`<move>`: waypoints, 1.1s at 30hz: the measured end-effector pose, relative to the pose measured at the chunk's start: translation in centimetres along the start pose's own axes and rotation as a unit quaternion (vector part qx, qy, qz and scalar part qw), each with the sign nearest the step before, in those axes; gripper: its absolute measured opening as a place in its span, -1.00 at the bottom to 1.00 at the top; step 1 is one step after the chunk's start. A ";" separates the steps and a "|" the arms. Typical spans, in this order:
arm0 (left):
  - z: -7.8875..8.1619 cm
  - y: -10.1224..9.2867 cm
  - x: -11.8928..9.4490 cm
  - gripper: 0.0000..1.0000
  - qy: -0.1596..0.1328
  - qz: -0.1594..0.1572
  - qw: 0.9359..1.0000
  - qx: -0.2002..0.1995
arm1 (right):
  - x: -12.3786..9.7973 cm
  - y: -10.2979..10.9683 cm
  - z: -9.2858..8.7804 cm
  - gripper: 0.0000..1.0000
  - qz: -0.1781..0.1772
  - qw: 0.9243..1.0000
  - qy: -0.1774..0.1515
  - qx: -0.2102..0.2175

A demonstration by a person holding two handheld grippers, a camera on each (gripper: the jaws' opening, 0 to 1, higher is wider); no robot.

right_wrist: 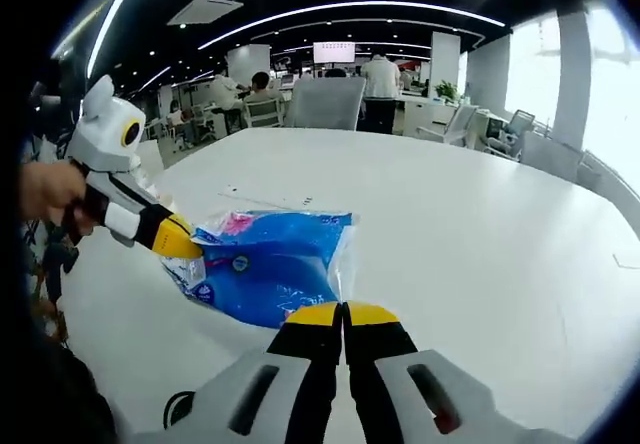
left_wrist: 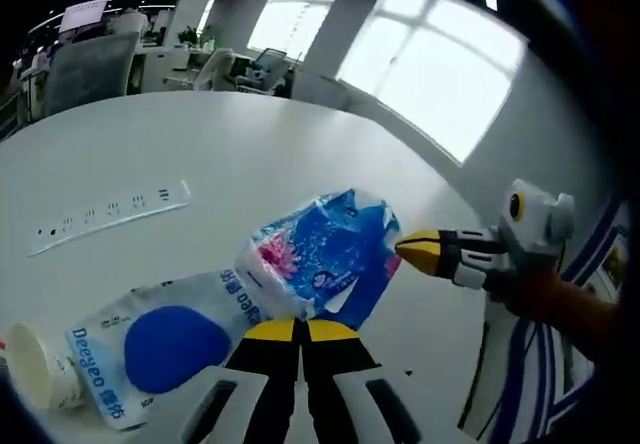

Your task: Arrange the tabletop items into an orderly group along one side of the table until the central work area is clear of visible clutter.

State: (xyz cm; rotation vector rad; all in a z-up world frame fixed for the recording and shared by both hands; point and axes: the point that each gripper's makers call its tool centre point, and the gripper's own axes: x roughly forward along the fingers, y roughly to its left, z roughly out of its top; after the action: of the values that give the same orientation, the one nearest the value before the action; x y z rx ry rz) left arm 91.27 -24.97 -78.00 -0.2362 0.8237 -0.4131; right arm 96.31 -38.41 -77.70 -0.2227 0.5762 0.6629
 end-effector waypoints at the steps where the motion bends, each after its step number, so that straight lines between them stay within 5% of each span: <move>1: -0.1 0.0 0.2 -1.00 0.002 0.000 1.000 0.001 | 0.0 -0.1 -0.3 -1.00 -0.002 1.000 0.003 0.002; 33: -1.6 1.1 6.8 -1.00 0.052 -0.004 0.999 0.000 | 3.8 -2.8 -5.6 -1.00 -0.047 0.996 0.074 0.022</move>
State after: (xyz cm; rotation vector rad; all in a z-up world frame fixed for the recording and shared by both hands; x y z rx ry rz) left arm 94.45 -27.02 -83.96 -0.2188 0.9254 -0.4352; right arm 98.10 -40.66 -84.46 -0.2574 0.7177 0.5440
